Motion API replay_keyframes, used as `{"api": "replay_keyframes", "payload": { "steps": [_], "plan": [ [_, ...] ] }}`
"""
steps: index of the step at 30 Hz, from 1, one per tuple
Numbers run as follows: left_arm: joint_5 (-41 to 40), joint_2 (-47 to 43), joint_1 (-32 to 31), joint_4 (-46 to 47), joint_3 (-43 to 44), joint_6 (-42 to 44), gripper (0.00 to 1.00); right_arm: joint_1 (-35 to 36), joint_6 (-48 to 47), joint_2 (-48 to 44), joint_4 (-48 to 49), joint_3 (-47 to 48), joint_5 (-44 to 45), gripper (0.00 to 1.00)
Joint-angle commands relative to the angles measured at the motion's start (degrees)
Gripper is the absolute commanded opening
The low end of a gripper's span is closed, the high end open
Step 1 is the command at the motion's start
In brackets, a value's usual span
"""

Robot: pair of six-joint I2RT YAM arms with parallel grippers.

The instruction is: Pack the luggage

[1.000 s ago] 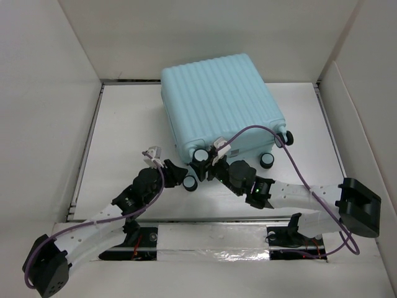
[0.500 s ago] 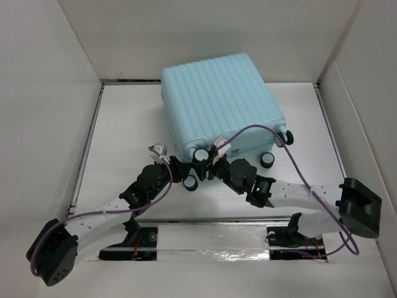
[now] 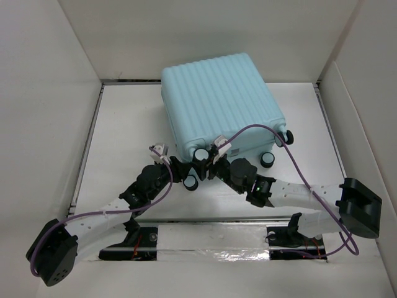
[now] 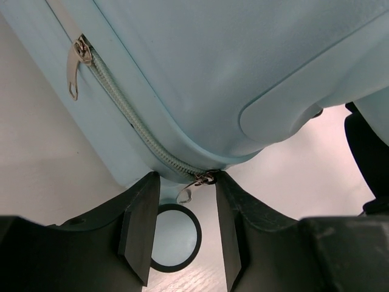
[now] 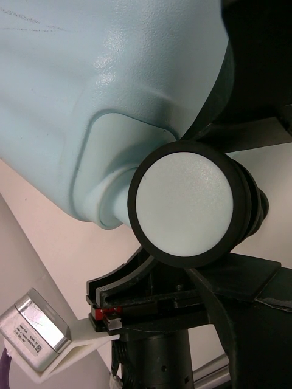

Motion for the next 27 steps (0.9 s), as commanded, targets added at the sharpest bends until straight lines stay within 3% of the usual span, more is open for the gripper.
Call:
{"api": "replay_keyframes", "payload": {
  "steps": [1,3,6,8,17,25,27],
  "plan": [
    [1.2,-2.3,0.1,7.4,-0.5,2.4,0.0,-0.6,0.4,-2.9,6.1,1.8,0.6,0.02],
    [3.0,-2.3,0.1,7.7,-0.4,2.5,0.03,-0.6,0.3,-3.0,5.4,2.0,0.5,0.02],
    [5.1,-1.1,0.1,7.1,0.1,3.4,0.29,-0.6,0.0,-3.1,5.2,2.1,0.3,0.01],
    [5.8,-0.4,0.1,7.2,0.2,3.8,0.3,-0.6,0.0,-3.2,5.1,2.1,0.2,0.01],
    [6.0,1.8,0.1,8.1,2.2,5.7,0.02,-0.6,0.1,-3.1,4.9,2.4,-0.6,0.01],
    [1.4,0.3,0.1,8.6,1.9,4.3,0.0,-0.6,0.3,-3.7,5.1,1.3,-1.1,0.0],
    [-4.1,-0.8,0.1,4.2,2.1,2.8,0.0,-0.6,0.3,-4.2,4.8,1.1,-0.5,0.0]
  ]
}}
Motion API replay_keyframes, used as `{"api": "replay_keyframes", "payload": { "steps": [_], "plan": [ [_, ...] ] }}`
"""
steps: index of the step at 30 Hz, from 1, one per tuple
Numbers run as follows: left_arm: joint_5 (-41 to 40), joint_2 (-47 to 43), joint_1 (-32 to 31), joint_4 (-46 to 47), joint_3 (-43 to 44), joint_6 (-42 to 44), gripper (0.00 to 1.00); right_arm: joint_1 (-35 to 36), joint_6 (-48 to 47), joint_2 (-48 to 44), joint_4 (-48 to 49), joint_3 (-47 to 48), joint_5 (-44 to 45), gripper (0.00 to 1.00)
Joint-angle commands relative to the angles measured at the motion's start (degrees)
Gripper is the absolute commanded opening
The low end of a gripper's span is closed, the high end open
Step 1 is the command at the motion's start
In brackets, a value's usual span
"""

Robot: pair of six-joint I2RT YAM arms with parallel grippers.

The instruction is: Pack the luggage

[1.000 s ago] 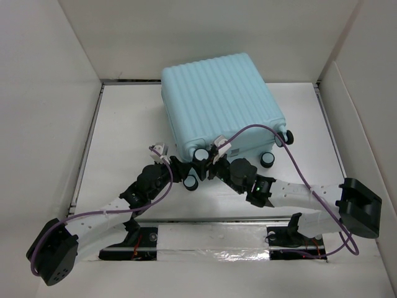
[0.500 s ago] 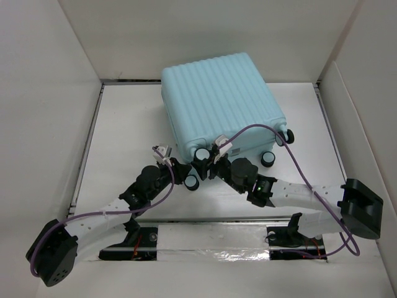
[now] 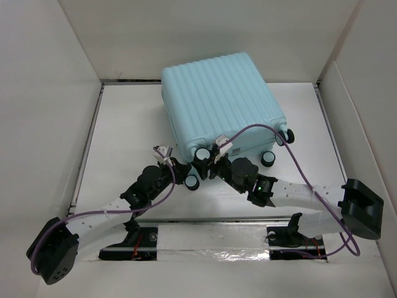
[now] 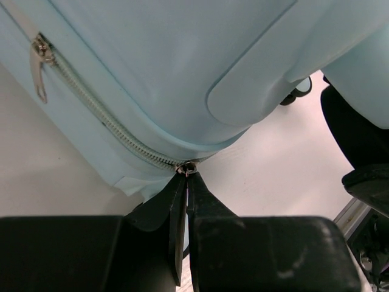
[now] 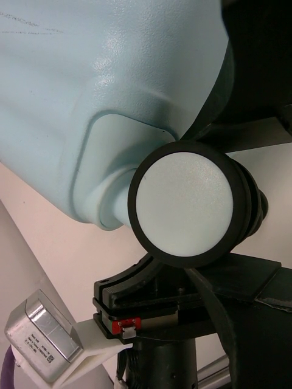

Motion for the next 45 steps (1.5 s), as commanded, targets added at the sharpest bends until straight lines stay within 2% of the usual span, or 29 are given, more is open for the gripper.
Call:
{"api": "replay_keyframes", "payload": {
  "steps": [1,6,8,14,20,23,24,26,27,29,30,32,34,35,36,37,38,39,40,41,45],
  "plan": [
    [-10.6,-3.4,0.4,-0.1,2.5,-1.4,0.0,-0.3,0.5,-3.6,6.1,0.8,-0.1,0.0],
    [-25.1,-6.6,0.4,-14.0,3.8,-7.2,0.0,-0.3,1.0,-7.0,4.6,-1.4,-1.5,0.0],
    [-27.1,-5.8,0.4,-15.0,4.7,-8.2,0.0,-0.3,1.0,-8.3,4.0,-2.3,-2.5,0.0],
    [-33.5,0.1,0.9,-11.6,7.9,-7.7,0.0,-0.3,1.0,-13.2,0.4,-5.2,-5.1,0.0],
    [-34.5,6.3,7.3,-5.9,11.7,-5.6,0.0,0.7,-0.5,-12.9,-3.4,-3.2,-9.8,0.0],
    [-37.2,7.2,8.6,-9.6,14.2,-9.6,0.0,1.3,-0.7,-10.2,-3.2,-1.3,-12.0,0.0],
    [-37.1,6.7,8.6,-11.2,14.7,-10.9,0.09,2.1,-0.7,-9.2,-3.1,-0.6,-12.5,0.0],
    [-35.5,2.3,8.6,-14.5,14.6,-13.5,0.35,3.0,-1.0,-6.5,-2.9,1.6,-13.2,0.0],
    [-33.3,-0.1,8.6,-15.6,14.1,-14.5,0.56,3.9,-1.2,-5.6,-2.7,2.4,-13.4,0.0],
    [-27.3,-12.8,8.6,-18.7,12.9,-17.1,0.75,5.4,-1.6,-3.0,-2.7,5.2,-14.1,0.0],
    [-24.8,-12.8,8.6,-19.9,12.9,-17.6,0.78,6.0,-1.7,-2.2,-2.7,6.2,-14.3,0.0],
    [-21.6,-22.7,8.6,-24.8,13.8,-18.1,0.82,7.3,-1.9,-0.1,-2.3,7.8,-14.7,0.0],
    [-19.8,-29.8,8.6,-28.8,15.6,-18.3,0.91,8.9,-2.0,1.1,-1.7,9.6,-14.5,0.0],
    [-19.2,-31.5,8.6,-31.4,17.4,-17.9,0.99,10.1,-2.2,2.3,-1.6,10.2,-13.9,0.0],
    [-17.7,-32.7,8.6,-32.5,18.4,-16.4,0.99,10.1,-2.1,2.8,-1.8,10.9,-13.4,0.03],
    [-17.1,-34.2,8.6,-33.1,19.5,-16.0,0.99,11.5,-2.2,3.2,-3.5,12.8,-12.4,0.15],
    [-16.6,-34.5,8.6,-35.7,21.5,-15.7,0.99,11.6,-2.4,3.4,-5.3,13.8,-9.2,0.45],
    [-15.4,-34.5,8.6,-36.5,22.6,-14.5,0.99,12.1,-2.6,3.3,-9.9,15.0,-8.1,0.57],
    [-15.1,-34.0,8.6,-37.4,23.8,-13.9,0.99,12.1,-3.1,2.8,-12.3,16.2,-7.3,0.87],
    [-14.8,-33.4,8.6,-39.4,26.2,-13.3,0.99,12.1,-4.8,1.9,-14.8,18.0,-6.2,1.0],
    [-12.0,-30.1,8.6,-40.7,31.0,-8.4,0.99,12.1,-8.1,-6.7,-24.7,19.1,-0.2,1.0]
  ]
}}
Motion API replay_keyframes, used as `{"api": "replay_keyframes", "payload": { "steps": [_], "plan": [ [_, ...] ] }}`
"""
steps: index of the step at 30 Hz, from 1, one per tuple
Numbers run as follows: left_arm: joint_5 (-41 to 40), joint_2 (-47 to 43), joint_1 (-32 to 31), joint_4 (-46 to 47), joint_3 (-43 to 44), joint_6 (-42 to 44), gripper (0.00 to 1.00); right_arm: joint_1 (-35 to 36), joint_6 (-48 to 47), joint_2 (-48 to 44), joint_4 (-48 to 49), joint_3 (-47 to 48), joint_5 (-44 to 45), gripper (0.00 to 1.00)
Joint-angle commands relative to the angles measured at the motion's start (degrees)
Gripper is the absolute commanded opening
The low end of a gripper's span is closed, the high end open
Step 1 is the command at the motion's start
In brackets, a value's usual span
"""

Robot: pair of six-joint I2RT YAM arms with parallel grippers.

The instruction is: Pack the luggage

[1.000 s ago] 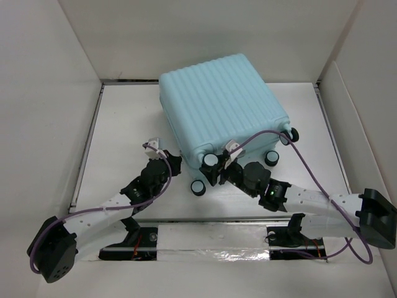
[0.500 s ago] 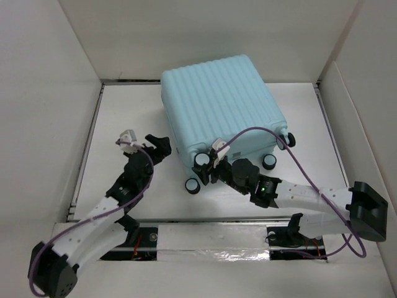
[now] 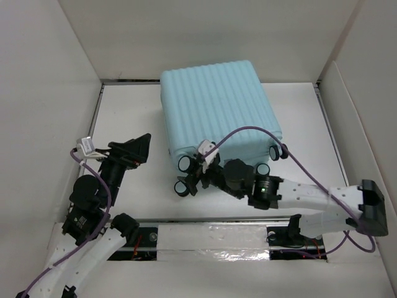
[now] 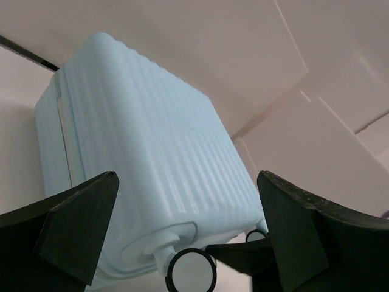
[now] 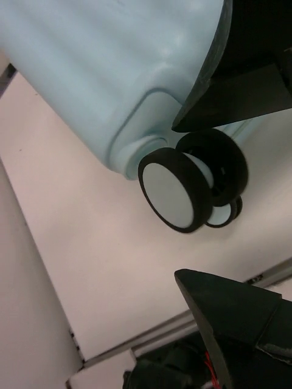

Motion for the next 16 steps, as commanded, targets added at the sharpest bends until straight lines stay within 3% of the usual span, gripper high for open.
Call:
{"api": "replay_keyframes", "payload": {
  "steps": [1,5,7,12,16],
  "plan": [
    [5.1,3.8,-0.1,-2.5,3.8,6.7,0.99,2.3,-3.5,-12.5,-5.1,3.7,3.1,1.0],
    [9.3,7.0,-0.1,1.1,5.2,8.6,0.99,2.3,-5.5,-26.5,-7.6,0.1,23.2,1.0],
    [8.6,7.4,-0.1,1.8,6.3,10.2,0.99,0.3,-5.4,-34.3,-9.5,-2.0,28.9,1.0],
    [9.1,6.7,-0.1,3.8,6.1,11.9,0.99,-5.9,-2.4,-42.8,-14.4,-5.6,29.5,1.0],
    [9.2,7.2,-0.1,3.9,4.7,11.3,0.99,-10.6,-0.1,-41.4,-16.2,-6.9,23.5,1.0]
  ]
}}
